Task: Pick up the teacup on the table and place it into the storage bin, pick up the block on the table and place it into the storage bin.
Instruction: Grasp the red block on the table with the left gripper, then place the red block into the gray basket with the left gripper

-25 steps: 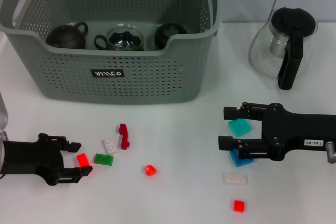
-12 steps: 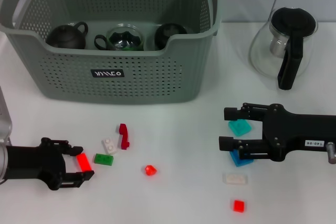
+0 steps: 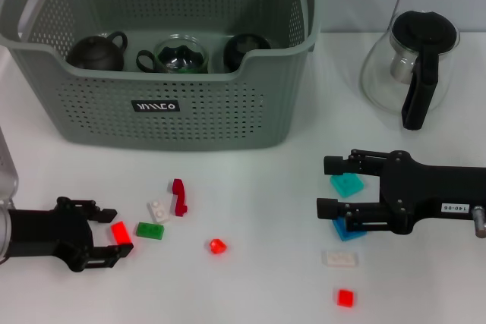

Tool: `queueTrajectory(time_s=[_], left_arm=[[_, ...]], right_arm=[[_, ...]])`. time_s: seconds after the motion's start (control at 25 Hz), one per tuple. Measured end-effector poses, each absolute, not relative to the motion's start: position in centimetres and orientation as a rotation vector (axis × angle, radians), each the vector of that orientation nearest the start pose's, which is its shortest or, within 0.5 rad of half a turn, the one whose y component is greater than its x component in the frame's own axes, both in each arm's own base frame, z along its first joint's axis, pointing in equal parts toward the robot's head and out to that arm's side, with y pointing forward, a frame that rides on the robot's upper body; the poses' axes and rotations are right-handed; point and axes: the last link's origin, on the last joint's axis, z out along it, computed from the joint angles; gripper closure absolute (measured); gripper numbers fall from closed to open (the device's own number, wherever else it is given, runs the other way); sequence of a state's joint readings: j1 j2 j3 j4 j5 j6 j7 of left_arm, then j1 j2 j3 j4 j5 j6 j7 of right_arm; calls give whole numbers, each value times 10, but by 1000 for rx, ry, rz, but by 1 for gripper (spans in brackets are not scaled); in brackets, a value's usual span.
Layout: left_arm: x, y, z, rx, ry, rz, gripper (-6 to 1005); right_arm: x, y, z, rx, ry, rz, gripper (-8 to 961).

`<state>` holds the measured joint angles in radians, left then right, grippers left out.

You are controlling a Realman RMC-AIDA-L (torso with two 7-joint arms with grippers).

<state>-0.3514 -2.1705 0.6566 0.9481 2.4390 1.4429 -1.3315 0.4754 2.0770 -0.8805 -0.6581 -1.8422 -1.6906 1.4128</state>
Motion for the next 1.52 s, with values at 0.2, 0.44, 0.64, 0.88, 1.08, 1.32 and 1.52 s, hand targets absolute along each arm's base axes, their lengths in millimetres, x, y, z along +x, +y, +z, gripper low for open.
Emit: queueTrajectory(time_s=[0.2, 0.44, 0.64, 0.88, 1.08, 1.32, 1.52], left_arm=[[-341, 282, 3, -2705, -612, 1, 375], [-340, 284, 2, -2709, -624, 20, 377], [-340, 286, 4, -2699, -647, 34, 436], [-338, 285, 8, -2705, -648, 22, 598], [-323, 285, 29, -2705, -653, -157, 594], [-286, 287, 76, -2723, -610, -636, 590], [-253, 304, 108, -2623, -635, -1013, 587]], right_arm=[[242, 300, -13, -2889, 618, 878, 118], [242, 301, -13, -2890, 615, 876, 118], [242, 301, -12, -2891, 614, 876, 117], [242, 301, -12, -2892, 614, 877, 117], [241, 302, -12, -2893, 611, 876, 117], [241, 302, -12, -2893, 611, 877, 117], [241, 302, -13, -2892, 612, 877, 117]])
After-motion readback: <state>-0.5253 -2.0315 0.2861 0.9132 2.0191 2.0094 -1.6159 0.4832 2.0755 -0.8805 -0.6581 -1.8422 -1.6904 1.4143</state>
